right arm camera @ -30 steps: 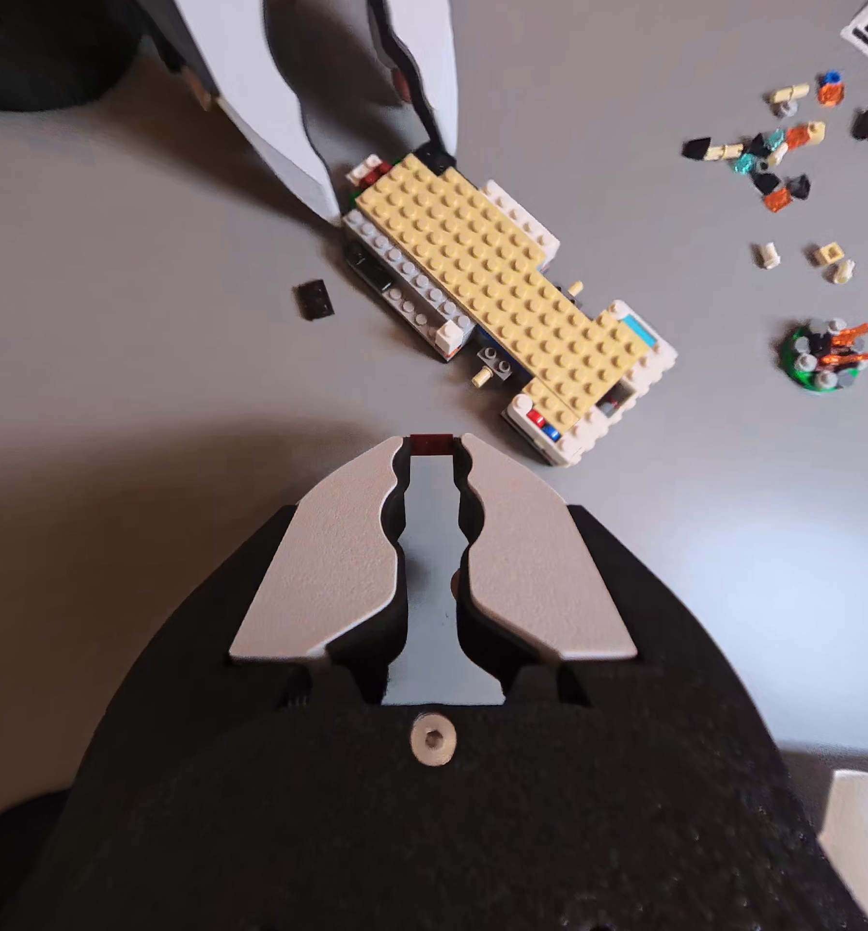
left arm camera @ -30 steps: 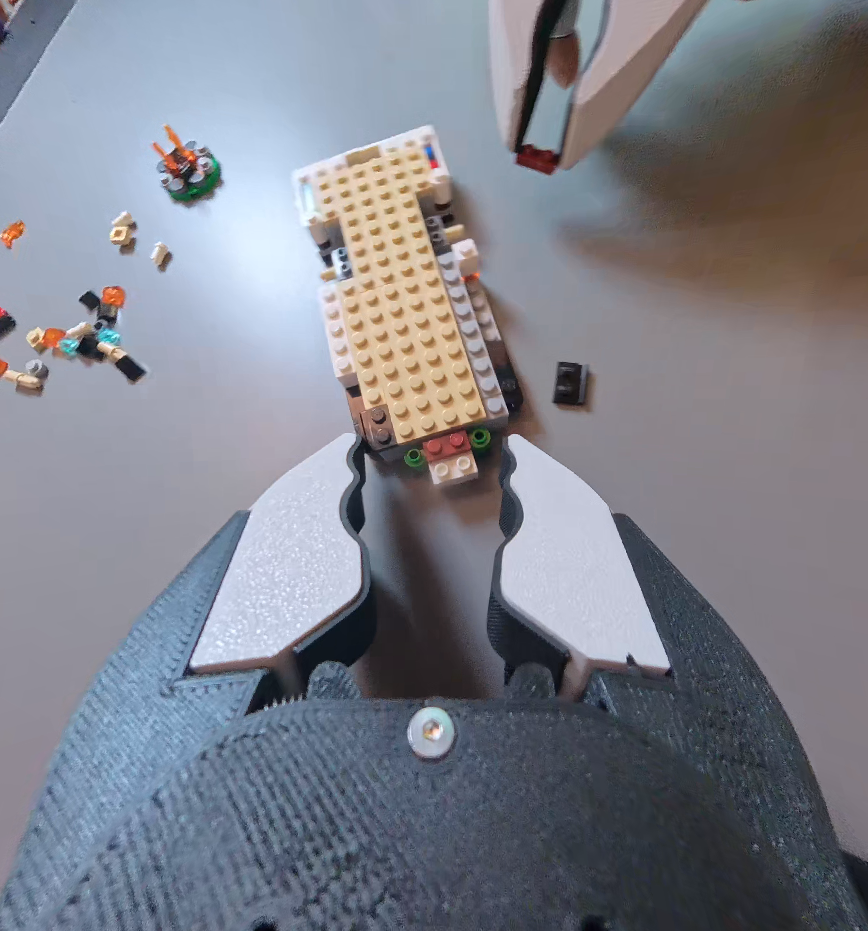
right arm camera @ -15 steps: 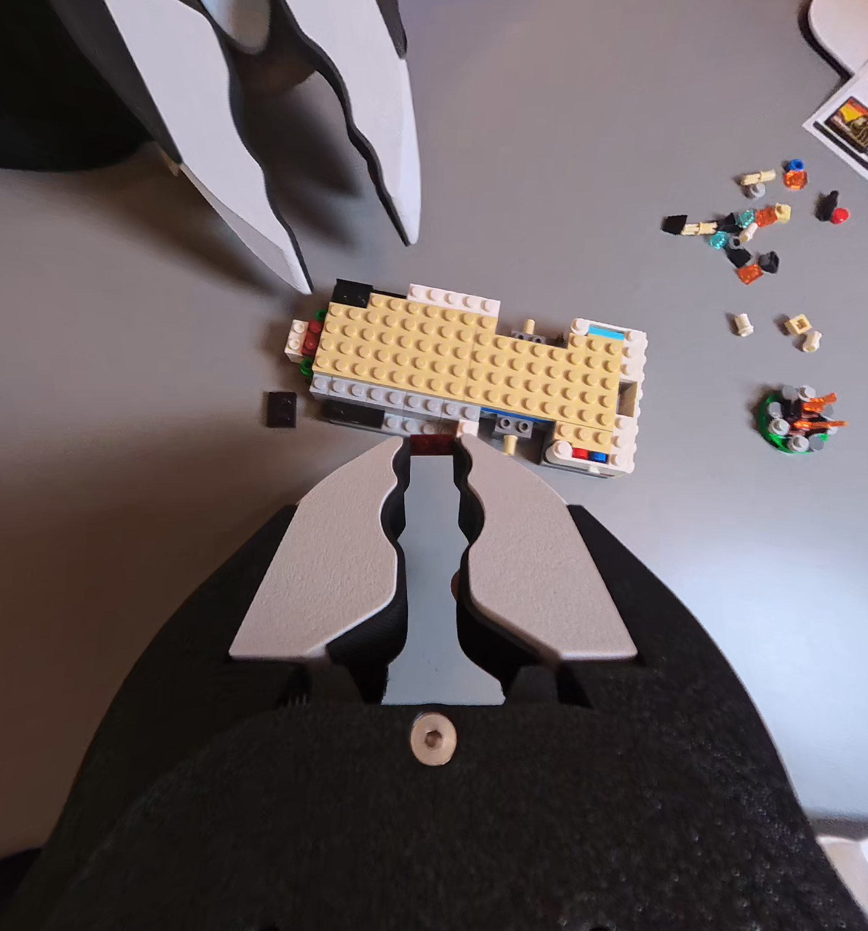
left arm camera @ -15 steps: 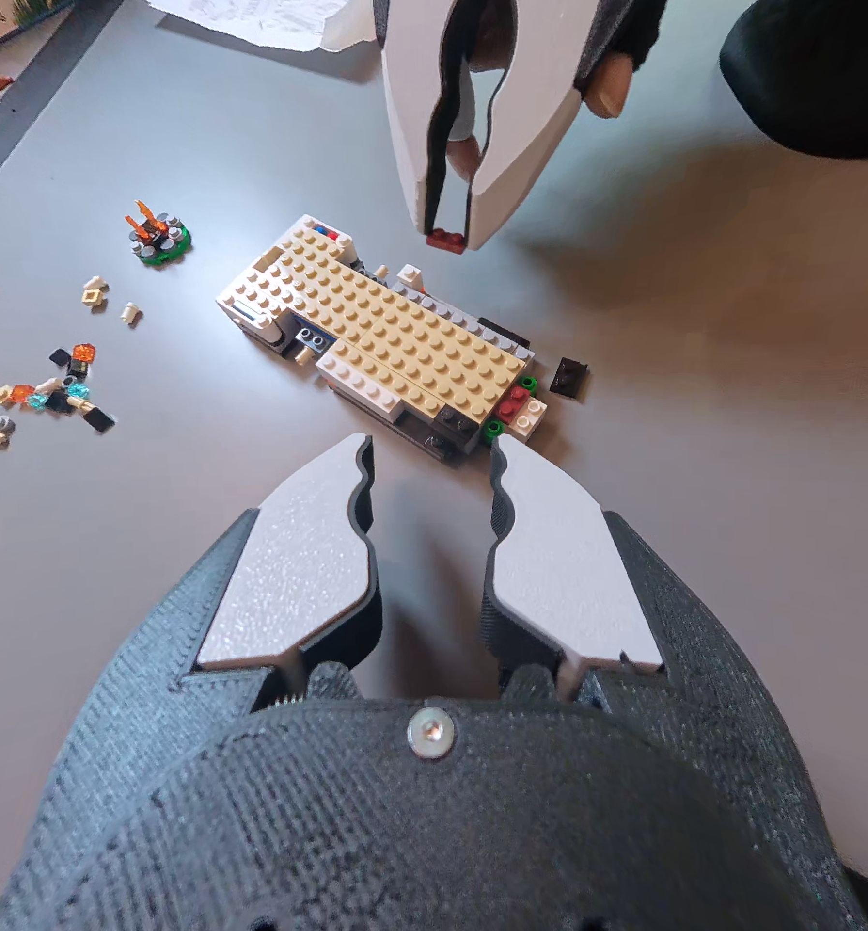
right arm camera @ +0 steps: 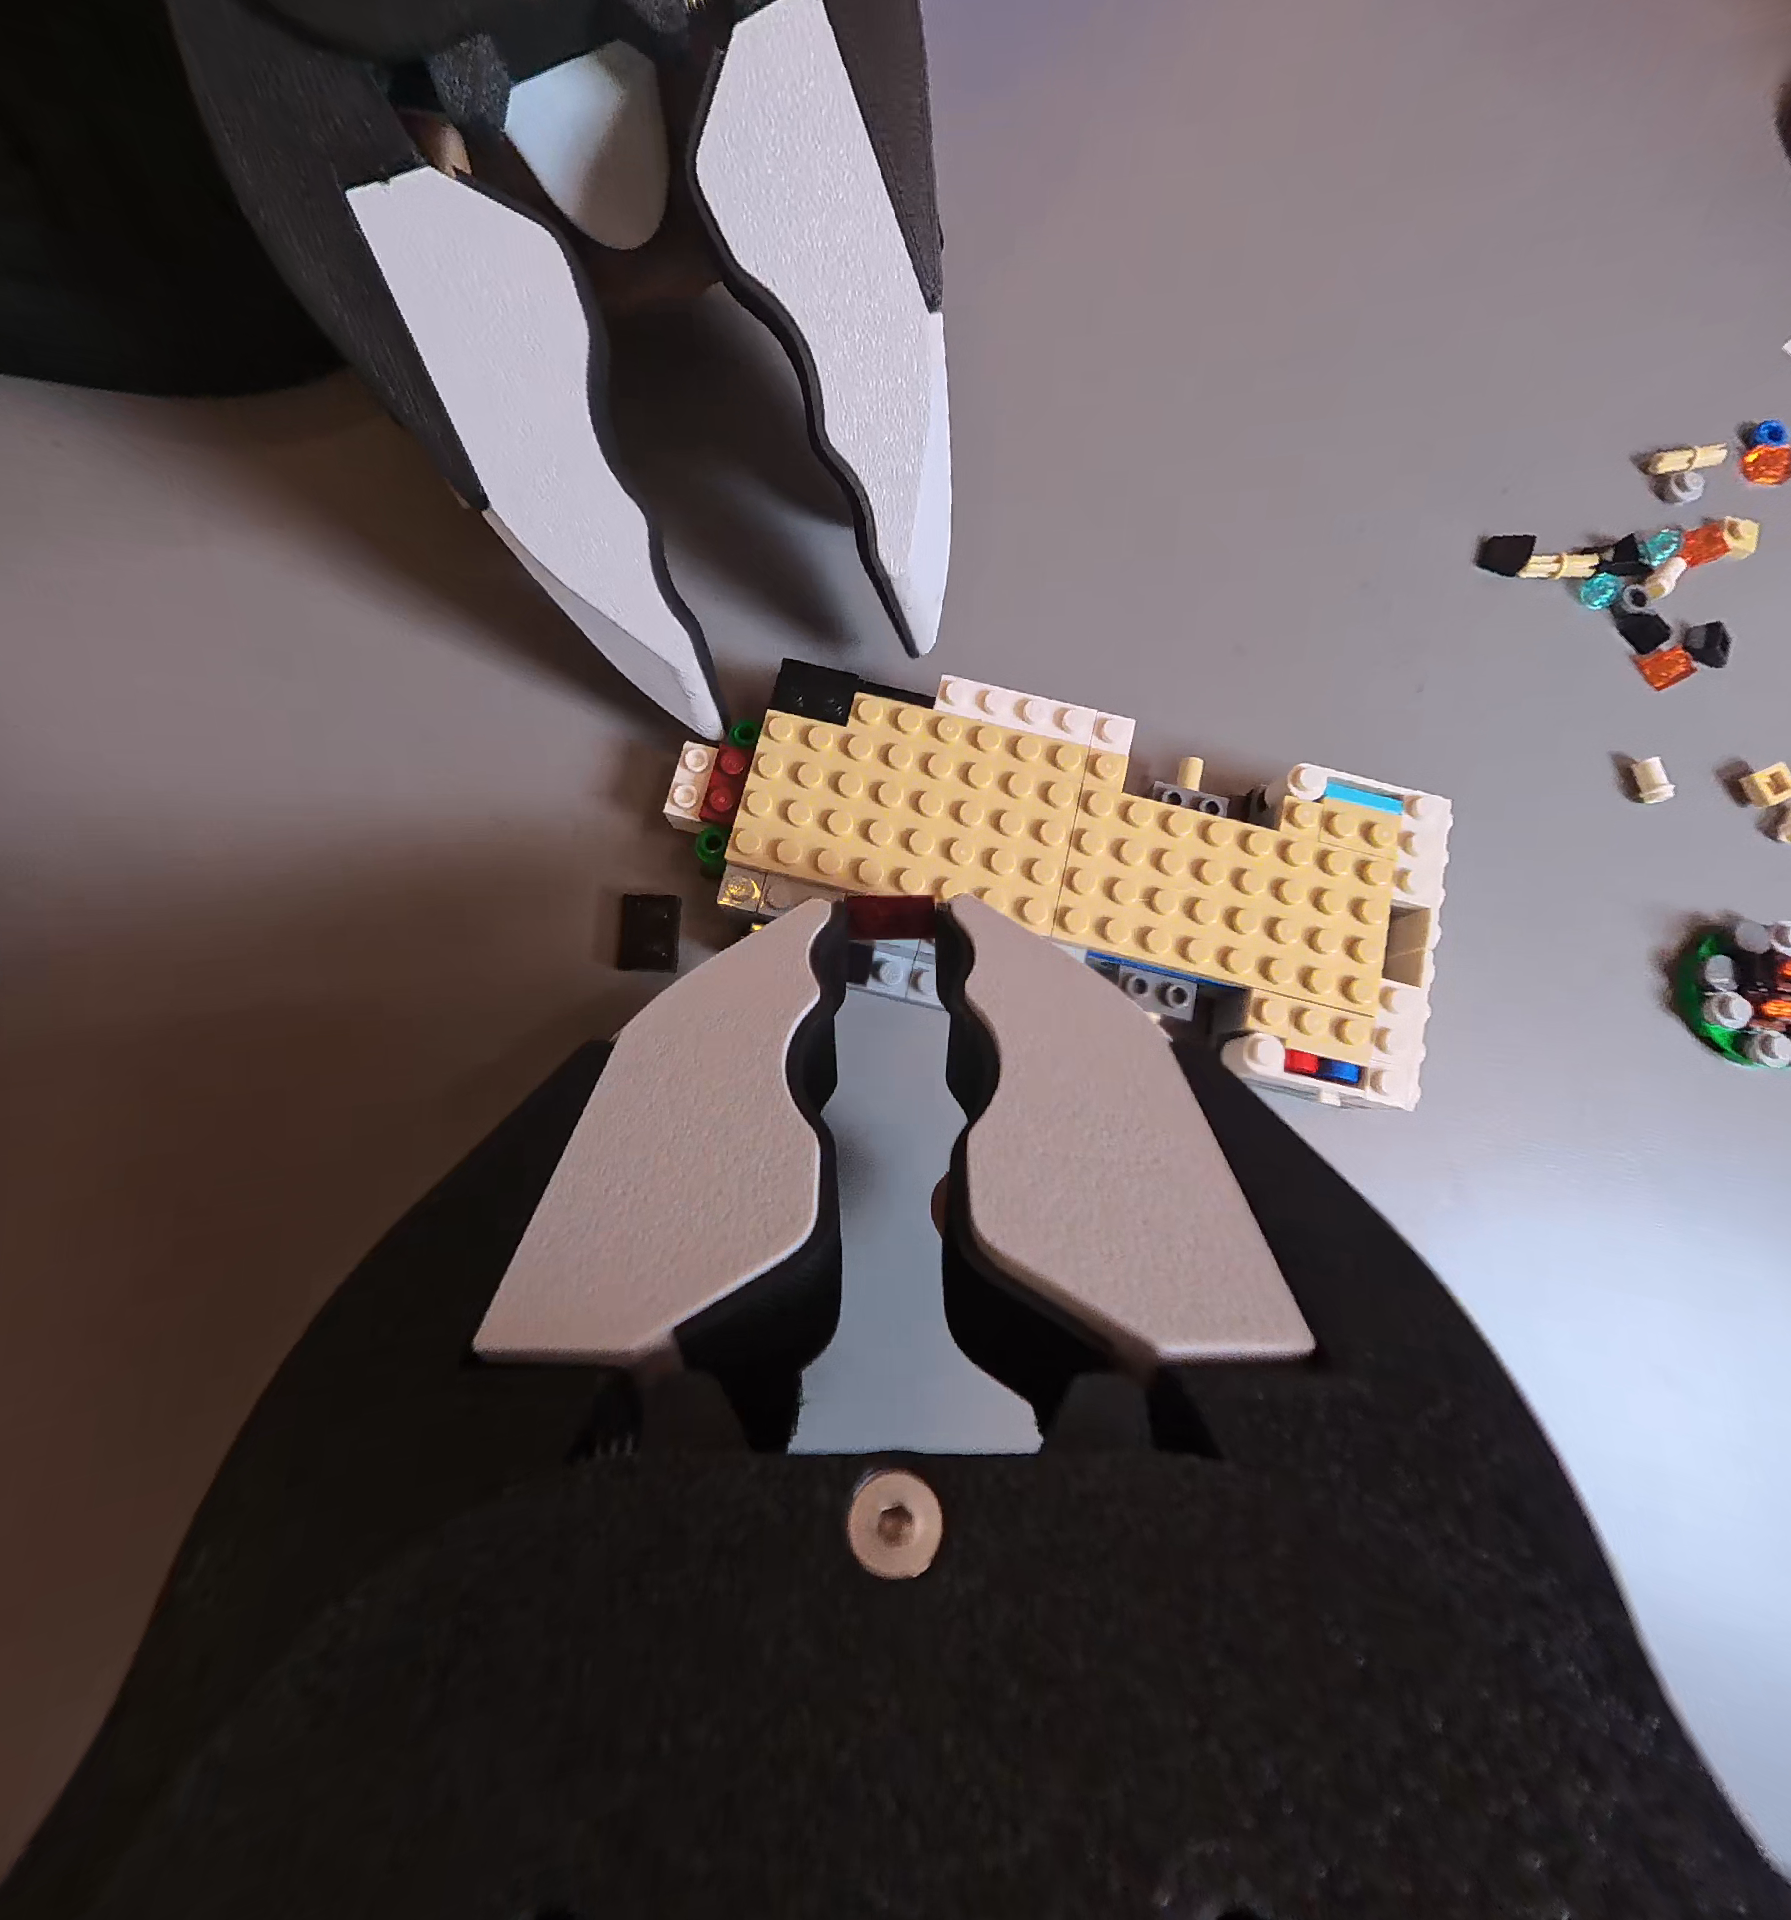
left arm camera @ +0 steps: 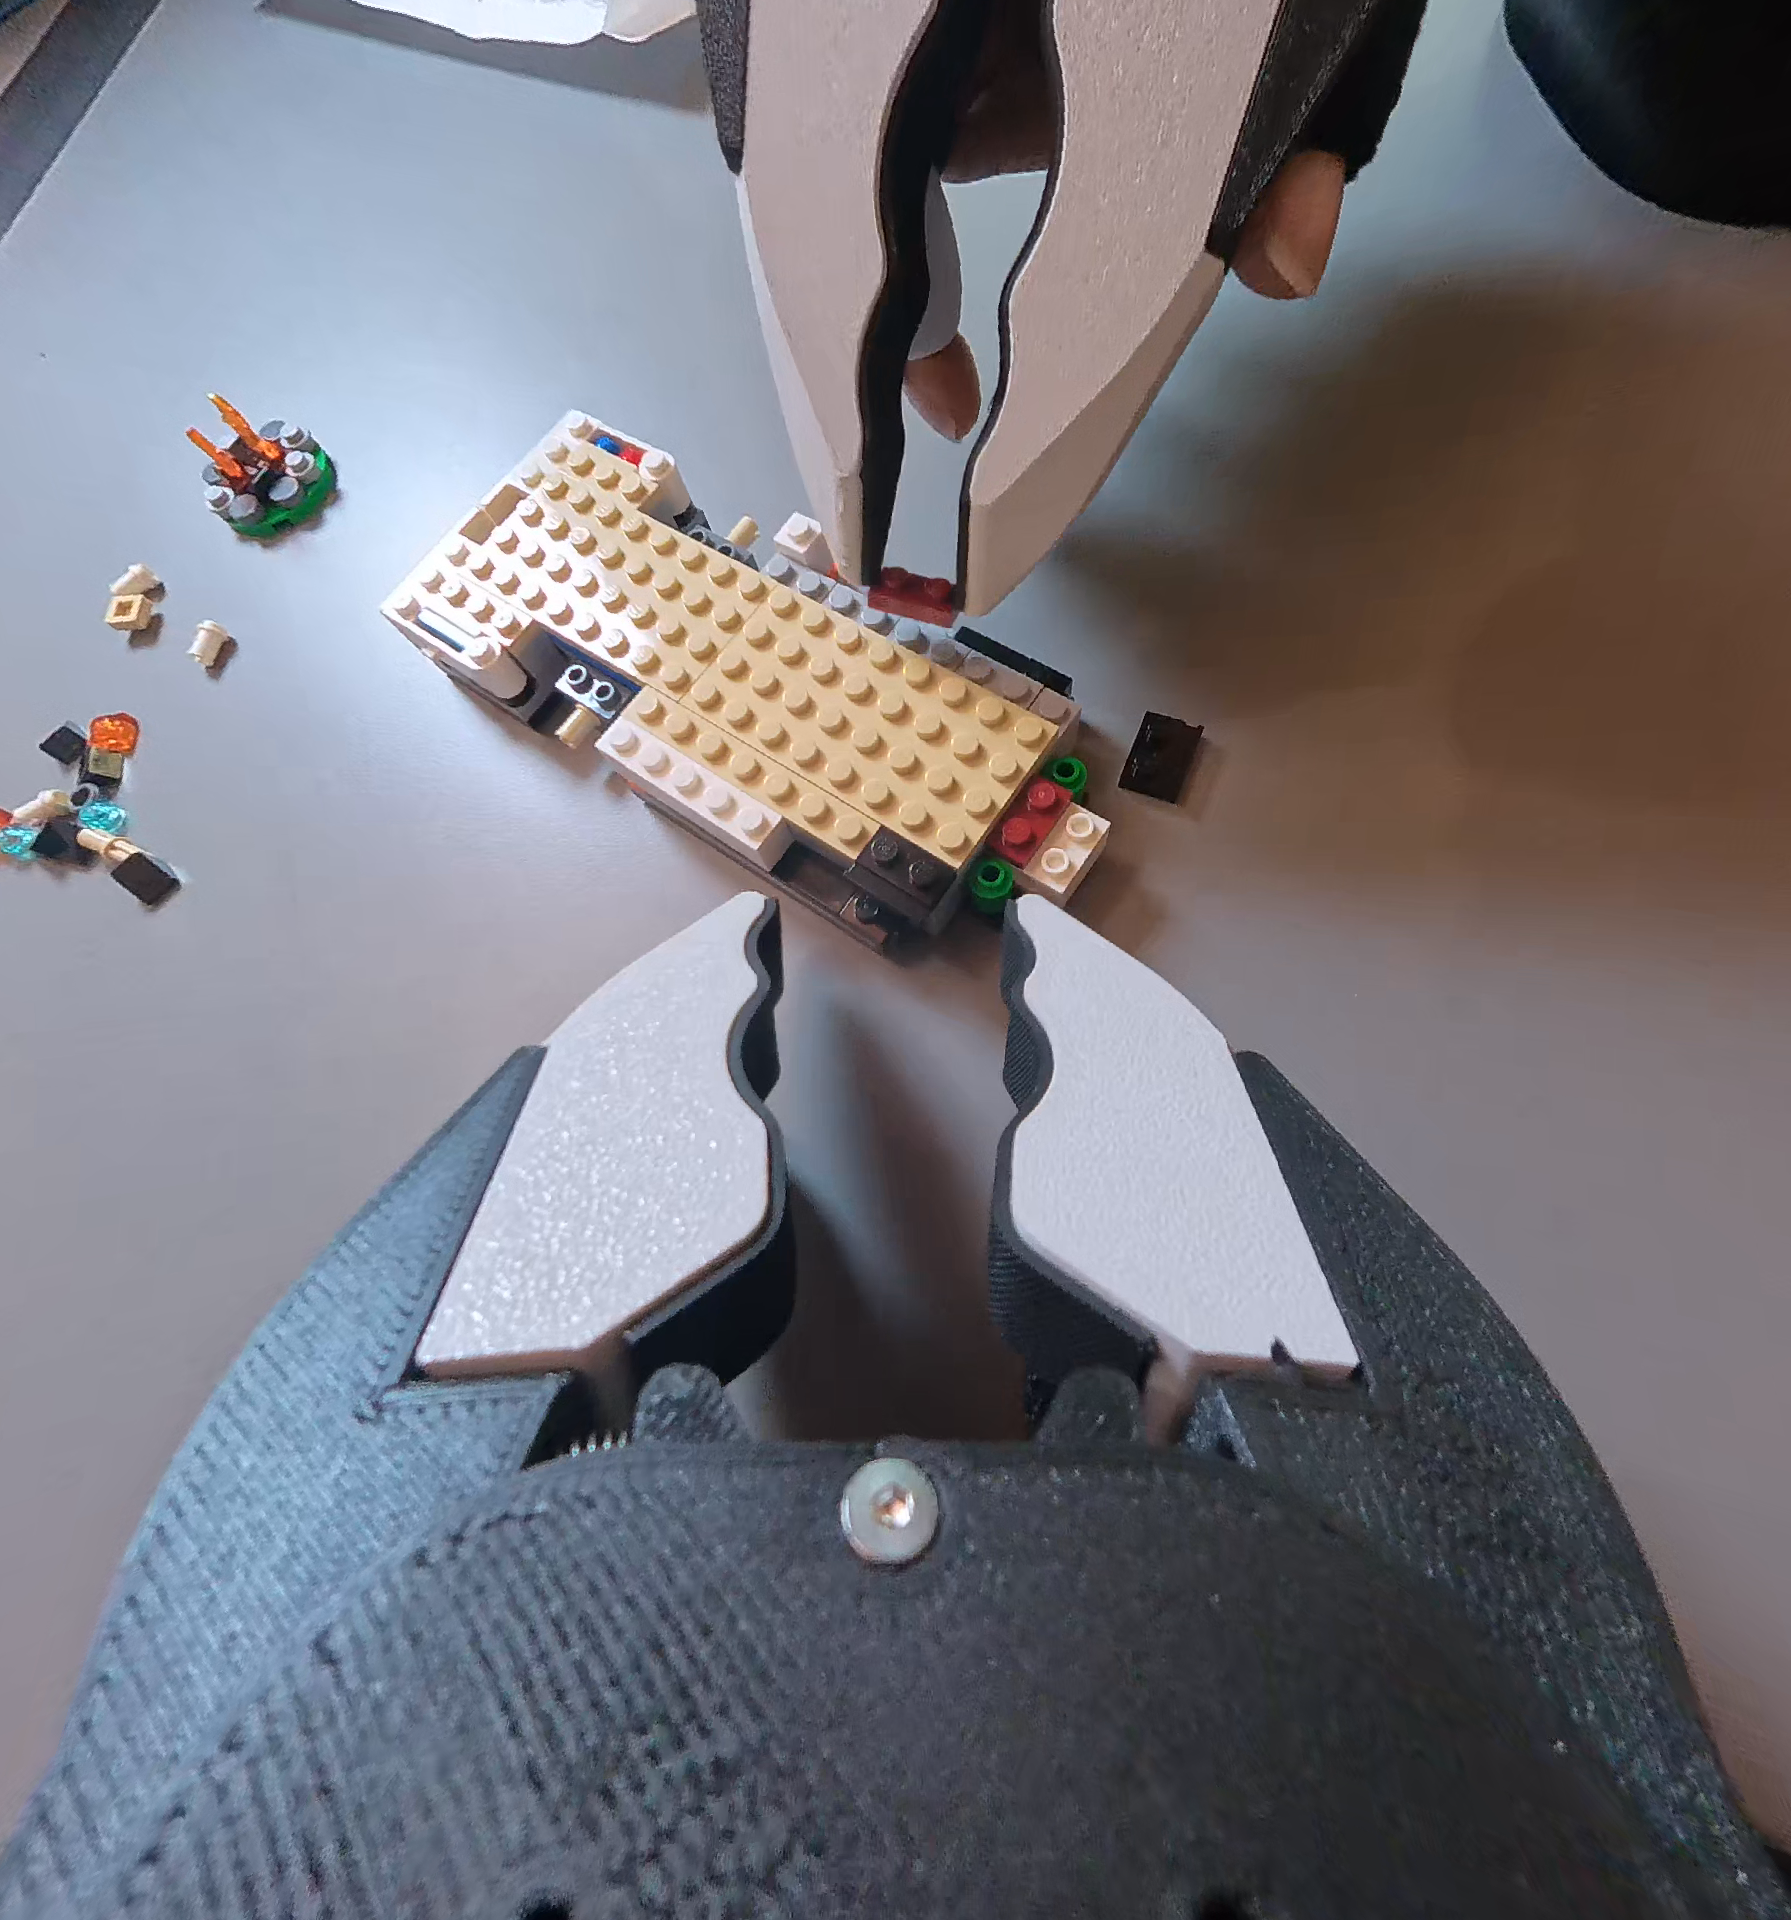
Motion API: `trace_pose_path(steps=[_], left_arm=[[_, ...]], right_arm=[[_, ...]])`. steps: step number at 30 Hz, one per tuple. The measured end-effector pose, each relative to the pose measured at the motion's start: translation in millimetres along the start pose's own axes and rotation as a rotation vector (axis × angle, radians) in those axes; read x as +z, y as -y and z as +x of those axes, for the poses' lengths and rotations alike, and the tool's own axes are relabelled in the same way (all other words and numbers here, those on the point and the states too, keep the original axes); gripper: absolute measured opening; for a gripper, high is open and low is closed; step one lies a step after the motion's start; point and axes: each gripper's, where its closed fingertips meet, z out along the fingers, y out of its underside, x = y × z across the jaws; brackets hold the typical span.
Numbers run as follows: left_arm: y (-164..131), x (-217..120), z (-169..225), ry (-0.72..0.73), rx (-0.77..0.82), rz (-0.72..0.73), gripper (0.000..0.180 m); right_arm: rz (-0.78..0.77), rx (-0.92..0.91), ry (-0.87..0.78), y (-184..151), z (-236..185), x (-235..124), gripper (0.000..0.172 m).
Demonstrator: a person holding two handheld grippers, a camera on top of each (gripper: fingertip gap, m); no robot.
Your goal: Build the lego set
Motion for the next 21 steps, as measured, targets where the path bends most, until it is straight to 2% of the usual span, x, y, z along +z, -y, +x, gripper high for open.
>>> trace_pose_path(steps=[21], left_arm=[[-0.3,2.2,3.4,-0.008,0.010,0.001,0.030]], right_arm=[[-0.016,0.050,-0.045,-6.2,4.1,1.7,0.016]])
